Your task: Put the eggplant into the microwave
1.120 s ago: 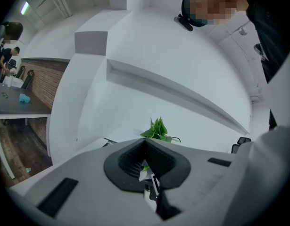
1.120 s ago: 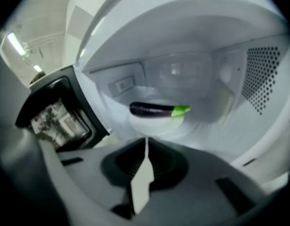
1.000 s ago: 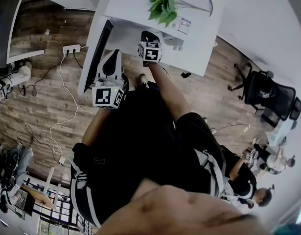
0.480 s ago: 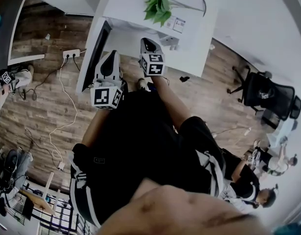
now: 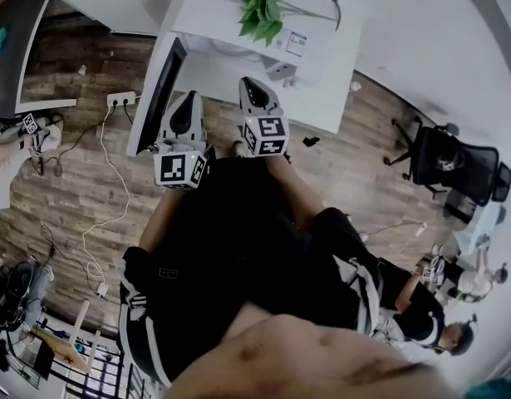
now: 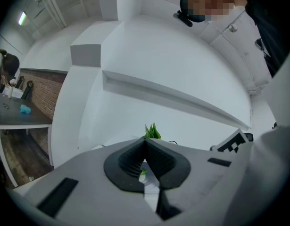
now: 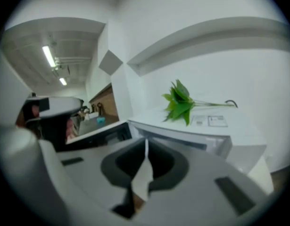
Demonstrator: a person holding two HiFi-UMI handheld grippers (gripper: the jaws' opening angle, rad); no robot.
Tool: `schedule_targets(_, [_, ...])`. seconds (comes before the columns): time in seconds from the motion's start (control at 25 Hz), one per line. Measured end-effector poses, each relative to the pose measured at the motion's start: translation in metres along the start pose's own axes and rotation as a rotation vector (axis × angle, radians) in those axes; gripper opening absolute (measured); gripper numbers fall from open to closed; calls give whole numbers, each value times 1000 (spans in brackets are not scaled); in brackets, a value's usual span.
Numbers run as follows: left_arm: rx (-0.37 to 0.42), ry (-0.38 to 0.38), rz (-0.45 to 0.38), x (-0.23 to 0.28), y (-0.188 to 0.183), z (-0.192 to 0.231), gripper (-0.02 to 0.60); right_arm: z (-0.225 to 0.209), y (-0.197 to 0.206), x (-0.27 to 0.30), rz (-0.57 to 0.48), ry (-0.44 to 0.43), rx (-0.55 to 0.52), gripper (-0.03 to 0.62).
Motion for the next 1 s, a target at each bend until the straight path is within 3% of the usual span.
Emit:
schedule_targets(0.4, [6, 4, 3, -3, 1, -5, 32, 25, -21, -50, -98, -62, 6, 39])
schedule_targets(1.0, [5, 2, 3, -2, 4, -7, 32, 26, -20, -52, -105, -79, -25, 32])
Point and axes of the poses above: the fingertips, and each gripper's own axes: x forward along the fingers, z to its left, y out of its underside, the point moved 5 cm from there along -x, backward along the fingers, and after that the axes turned 8 degrees about x, right-handed, at the moved point
